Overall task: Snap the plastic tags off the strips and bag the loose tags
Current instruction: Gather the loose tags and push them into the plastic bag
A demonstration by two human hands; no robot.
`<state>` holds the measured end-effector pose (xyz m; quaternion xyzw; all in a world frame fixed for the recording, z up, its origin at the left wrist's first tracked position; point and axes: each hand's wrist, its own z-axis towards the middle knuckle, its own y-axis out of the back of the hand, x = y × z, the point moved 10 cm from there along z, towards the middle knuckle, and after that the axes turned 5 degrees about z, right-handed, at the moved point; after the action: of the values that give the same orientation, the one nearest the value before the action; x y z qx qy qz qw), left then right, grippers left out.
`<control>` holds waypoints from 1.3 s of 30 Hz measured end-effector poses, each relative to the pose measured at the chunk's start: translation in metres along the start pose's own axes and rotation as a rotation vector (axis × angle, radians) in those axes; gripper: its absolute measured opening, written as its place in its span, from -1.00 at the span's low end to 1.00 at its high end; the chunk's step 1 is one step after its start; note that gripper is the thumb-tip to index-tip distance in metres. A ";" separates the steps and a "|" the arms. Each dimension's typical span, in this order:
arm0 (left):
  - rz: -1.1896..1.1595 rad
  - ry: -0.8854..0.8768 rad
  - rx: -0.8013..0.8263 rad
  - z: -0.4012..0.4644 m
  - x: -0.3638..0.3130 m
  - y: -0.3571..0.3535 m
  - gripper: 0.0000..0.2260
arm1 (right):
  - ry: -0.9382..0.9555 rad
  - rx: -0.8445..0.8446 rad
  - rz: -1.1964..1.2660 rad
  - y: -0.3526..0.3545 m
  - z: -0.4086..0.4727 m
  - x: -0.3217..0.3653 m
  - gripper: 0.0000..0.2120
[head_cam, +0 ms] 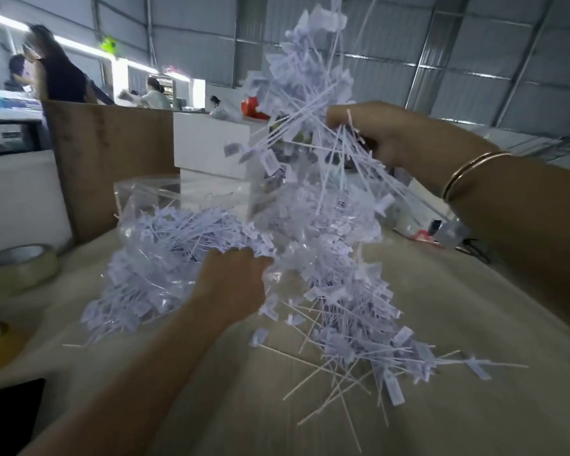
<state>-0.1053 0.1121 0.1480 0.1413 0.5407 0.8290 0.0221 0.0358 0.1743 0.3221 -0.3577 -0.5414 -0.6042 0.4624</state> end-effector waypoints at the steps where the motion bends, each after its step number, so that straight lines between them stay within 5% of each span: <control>1: -0.036 0.023 -0.079 0.001 0.010 0.014 -0.60 | 0.016 0.019 0.008 -0.011 0.000 0.003 -0.77; 6: -0.254 0.450 -0.587 -0.042 0.135 0.062 -0.73 | 0.006 0.100 -0.253 -0.060 -0.008 -0.036 -0.83; 9: -0.248 0.839 -0.513 -0.063 0.201 0.033 -0.87 | 0.032 0.208 -0.359 -0.084 -0.018 -0.073 -0.91; 11: -0.457 0.829 -0.387 -0.054 0.217 0.002 -0.84 | 0.077 0.270 -0.432 -0.099 -0.021 -0.093 -0.91; 13: -0.719 0.715 -0.330 -0.041 0.217 -0.019 -0.76 | 0.100 0.327 -0.584 -0.111 -0.020 -0.111 -0.71; 17: -1.158 0.705 -0.421 -0.033 0.205 -0.022 -0.66 | 0.229 0.351 -0.721 -0.125 -0.014 -0.109 -0.88; 20: -1.375 0.615 -0.535 -0.025 0.187 -0.011 -0.65 | 0.368 0.351 -0.691 -0.141 -0.007 -0.088 -0.79; 24: -1.339 0.542 -0.712 -0.030 0.188 0.002 -0.59 | 0.305 0.482 -1.159 -0.164 0.008 -0.130 -0.80; 31: -1.194 0.454 -0.656 -0.021 0.179 0.000 -0.46 | 0.498 0.421 -1.155 -0.205 0.045 -0.099 -0.61; 34: -1.143 0.425 -0.728 -0.026 0.178 0.015 -0.51 | 0.362 0.457 -1.546 -0.209 0.058 -0.144 -0.55; 39: -0.479 0.542 -0.651 -0.035 0.163 0.045 -0.63 | 0.586 0.271 -1.837 -0.214 0.060 -0.115 -0.40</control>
<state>-0.2651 0.0931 0.2097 -0.2225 0.2567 0.9336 0.1137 -0.1347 0.2501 0.1551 0.4248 -0.5380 -0.7272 -0.0356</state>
